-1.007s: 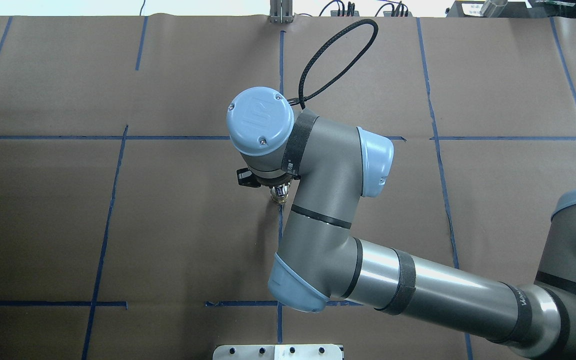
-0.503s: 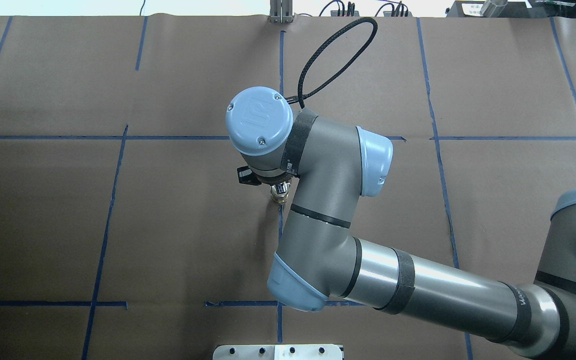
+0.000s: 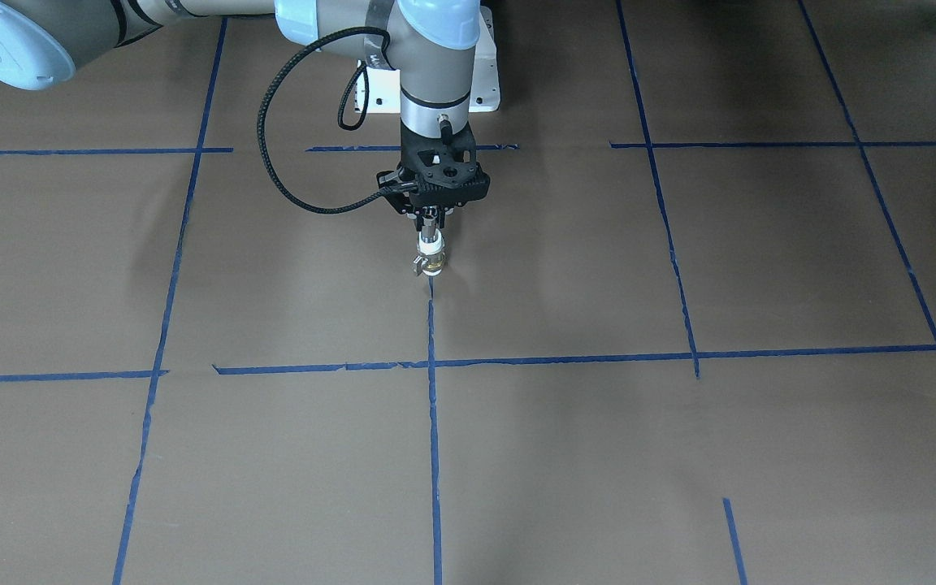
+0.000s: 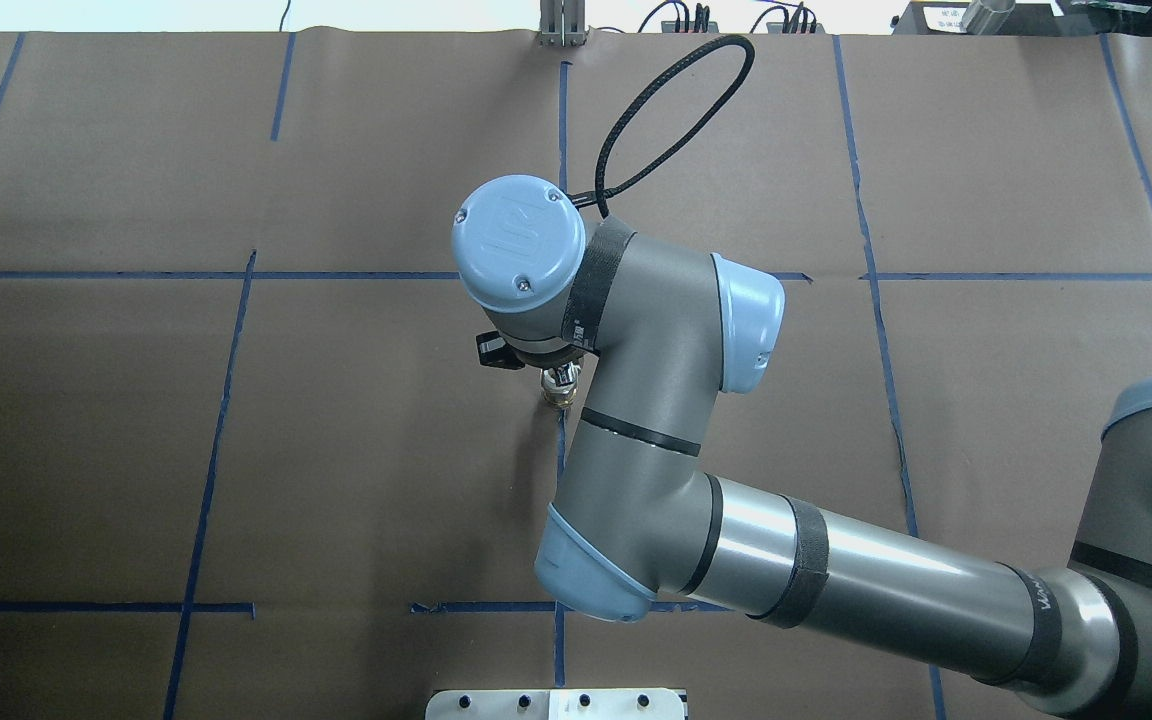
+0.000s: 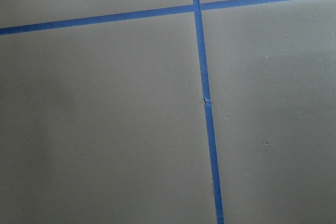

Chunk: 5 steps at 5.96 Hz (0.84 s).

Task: Assemble PPR valve and pipe with both arms
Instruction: 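Press the chrome valve down onto the white fitting with the right gripper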

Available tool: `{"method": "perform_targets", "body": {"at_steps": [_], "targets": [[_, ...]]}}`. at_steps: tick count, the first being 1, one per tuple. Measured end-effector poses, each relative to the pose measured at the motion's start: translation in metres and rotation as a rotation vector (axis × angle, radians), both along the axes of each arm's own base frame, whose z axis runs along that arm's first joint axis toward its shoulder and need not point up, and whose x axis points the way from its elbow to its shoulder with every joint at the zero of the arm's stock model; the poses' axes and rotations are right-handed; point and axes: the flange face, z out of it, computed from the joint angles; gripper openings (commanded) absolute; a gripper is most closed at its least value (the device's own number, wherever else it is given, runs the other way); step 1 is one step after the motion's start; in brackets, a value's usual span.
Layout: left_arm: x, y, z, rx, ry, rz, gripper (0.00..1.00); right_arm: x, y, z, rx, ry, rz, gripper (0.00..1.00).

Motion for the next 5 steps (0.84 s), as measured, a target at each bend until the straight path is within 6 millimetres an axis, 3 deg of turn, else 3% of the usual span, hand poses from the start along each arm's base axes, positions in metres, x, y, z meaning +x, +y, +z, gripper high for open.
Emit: {"method": "perform_targets", "body": {"at_steps": [5], "targets": [[-0.0001, 0.0002, 0.003, -0.006, -0.001, 0.0, 1.0, -0.0056, 0.0072, 0.0039, -0.003, 0.005, -0.011, 0.0]]}}
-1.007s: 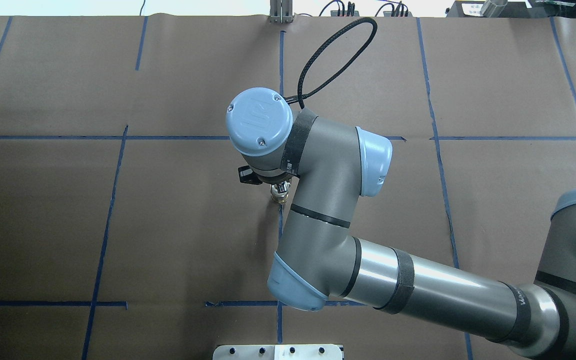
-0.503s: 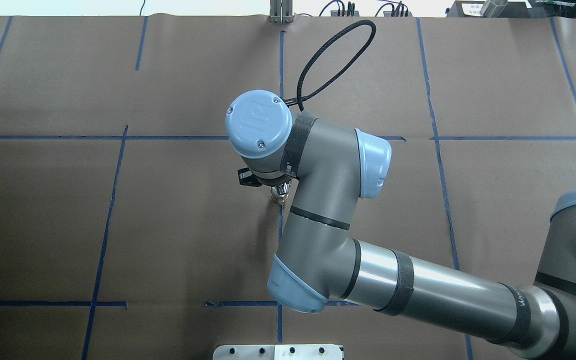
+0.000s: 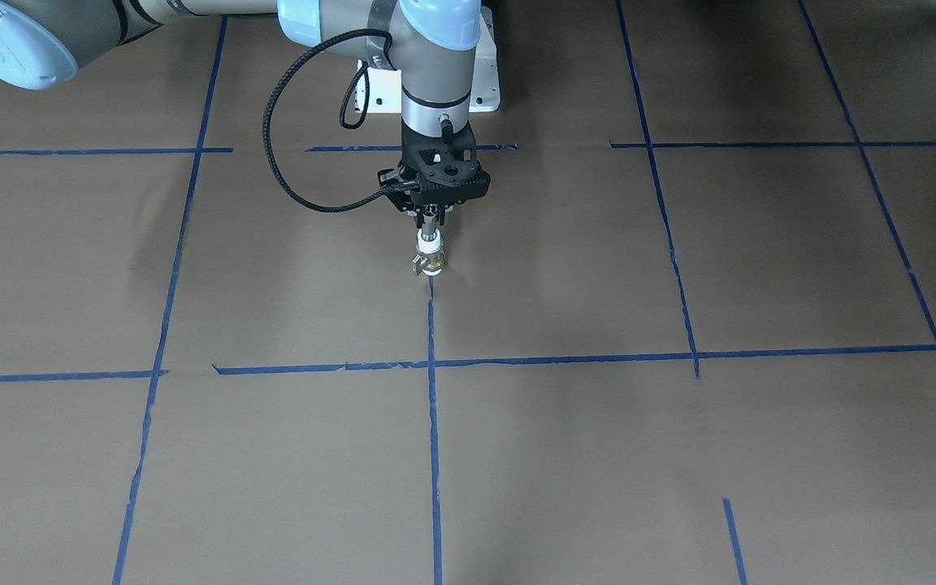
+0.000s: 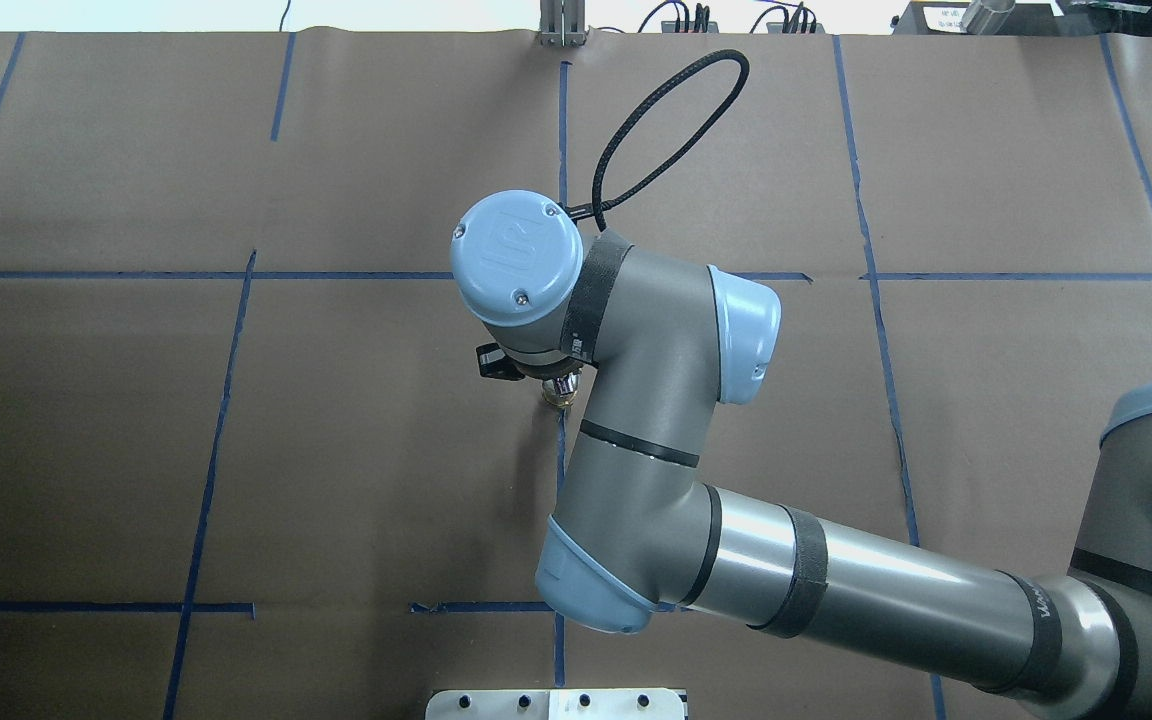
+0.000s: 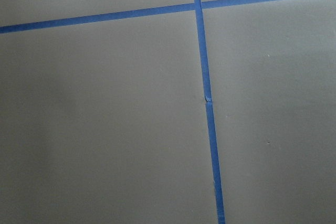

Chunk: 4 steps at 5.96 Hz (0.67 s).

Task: Assemble PPR valve and pipe with both arms
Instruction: 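Press the chrome valve down onto the white fitting with the right gripper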

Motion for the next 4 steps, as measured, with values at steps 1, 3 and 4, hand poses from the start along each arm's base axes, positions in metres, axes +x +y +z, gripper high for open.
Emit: {"method": "perform_targets", "body": {"at_steps": [1, 3, 4], "targets": [[-0.0001, 0.0, 0.0002, 0.0, 0.0, 0.0, 1.0, -0.0019, 0.0004, 0.0017, -0.001, 0.003, -0.001, 0.0], [0.0001, -0.0004, 0.0, 0.001, 0.0, 0.0, 1.0, -0.0044, -0.0001, 0.0035, -0.002, 0.007, -0.002, 0.17], [0.0002, -0.0004, 0.0, 0.001, 0.0, 0.0, 1.0, -0.0049, -0.0003, 0.0037, -0.003, 0.008, -0.002, 0.3]]}}
